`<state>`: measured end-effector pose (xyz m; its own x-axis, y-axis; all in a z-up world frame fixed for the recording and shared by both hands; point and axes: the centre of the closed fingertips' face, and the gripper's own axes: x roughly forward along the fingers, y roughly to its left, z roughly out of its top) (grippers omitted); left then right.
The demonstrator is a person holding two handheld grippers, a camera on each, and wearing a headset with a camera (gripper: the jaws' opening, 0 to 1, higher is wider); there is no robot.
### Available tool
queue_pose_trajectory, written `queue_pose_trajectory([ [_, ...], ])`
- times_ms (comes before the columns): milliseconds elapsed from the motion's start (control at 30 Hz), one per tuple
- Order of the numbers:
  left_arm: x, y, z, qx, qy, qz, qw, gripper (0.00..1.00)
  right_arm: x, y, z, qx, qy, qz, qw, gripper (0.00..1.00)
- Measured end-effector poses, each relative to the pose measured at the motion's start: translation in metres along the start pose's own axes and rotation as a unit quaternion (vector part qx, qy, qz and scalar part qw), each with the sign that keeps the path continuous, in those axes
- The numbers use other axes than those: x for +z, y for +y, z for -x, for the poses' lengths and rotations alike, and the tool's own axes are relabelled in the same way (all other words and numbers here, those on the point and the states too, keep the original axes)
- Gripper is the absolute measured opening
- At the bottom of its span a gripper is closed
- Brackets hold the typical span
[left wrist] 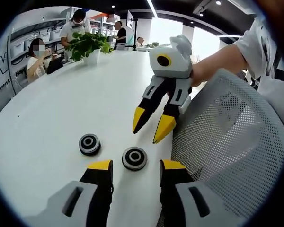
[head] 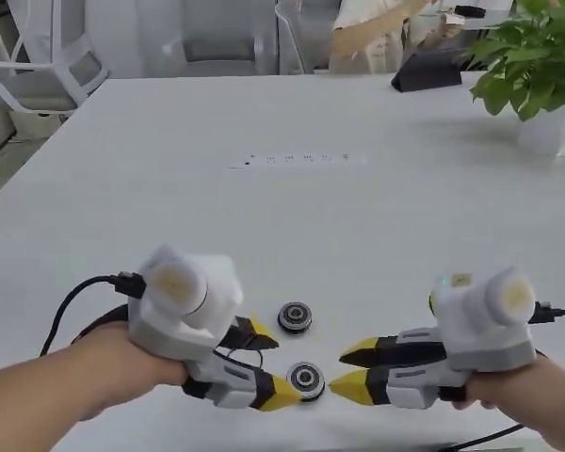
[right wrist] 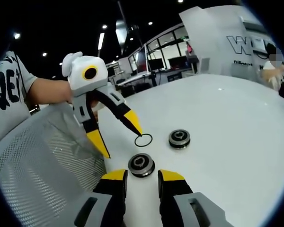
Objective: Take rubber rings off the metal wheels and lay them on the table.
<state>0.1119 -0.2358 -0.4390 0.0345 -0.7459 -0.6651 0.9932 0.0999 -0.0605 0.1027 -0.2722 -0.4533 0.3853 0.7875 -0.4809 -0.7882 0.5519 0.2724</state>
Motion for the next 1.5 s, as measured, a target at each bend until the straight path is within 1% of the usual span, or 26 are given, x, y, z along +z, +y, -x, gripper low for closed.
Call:
queue_pose_trajectory([
  [200,-0.003,0.000,-0.007,-0.002,0.007,0.002,1.0000,0.31,-0.004,0.000,-0.004,0.003,0.008,0.009,0.9999,0.24],
  [533,-0.005,-0.002,-0.016,-0.010,0.015,-0.005,0.9998,0.25,-0.008,0.000,-0.008,0.008,0.009,0.010,0.9999,0.25],
  [667,-0.003,-0.003,-0.019,-0.012,0.015,-0.006,0.9998,0.23,-0.009,0.001,-0.010,0.010,0.010,0.011,0.9998,0.25],
  [767,-0.002,-0.003,-0.021,-0.012,0.014,-0.008,0.9998,0.18,-0.009,0.001,-0.010,0.010,0.009,0.010,0.9999,0.25],
  [933,-0.003,-0.002,-0.025,-0.010,0.015,-0.006,0.9998,0.16,-0.009,0.000,-0.009,0.009,0.009,0.009,0.9999,0.25],
  [1033,-0.003,-0.003,-0.027,-0.009,0.018,-0.010,0.9998,0.15,-0.009,0.000,-0.009,0.008,0.008,0.009,0.9999,0.25],
  [1100,-0.005,-0.002,-0.028,-0.006,0.021,-0.014,0.9997,0.13,-0.009,0.000,-0.009,0.008,0.008,0.008,0.9999,0.25],
  [1133,-0.004,-0.002,-0.028,-0.005,0.018,-0.016,0.9997,0.13,-0.009,0.000,-0.009,0.008,0.008,0.008,0.9999,0.25],
  [1200,-0.004,-0.002,-0.029,-0.004,0.018,-0.013,0.9998,0.12,-0.010,0.000,-0.009,0.007,0.008,0.008,0.9999,0.25],
  [1300,-0.004,-0.003,-0.030,0.002,0.018,-0.028,0.9994,0.12,-0.010,0.001,-0.010,0.006,0.009,0.009,0.9999,0.25],
  [1333,-0.005,-0.001,-0.030,0.007,0.020,-0.041,0.9989,0.11,-0.010,0.001,-0.010,0.006,0.009,0.010,0.9999,0.25],
  [1500,-0.004,0.000,-0.031,0.011,0.017,-0.033,0.9992,0.10,-0.011,-0.001,-0.015,0.003,0.011,0.014,0.9998,0.24],
])
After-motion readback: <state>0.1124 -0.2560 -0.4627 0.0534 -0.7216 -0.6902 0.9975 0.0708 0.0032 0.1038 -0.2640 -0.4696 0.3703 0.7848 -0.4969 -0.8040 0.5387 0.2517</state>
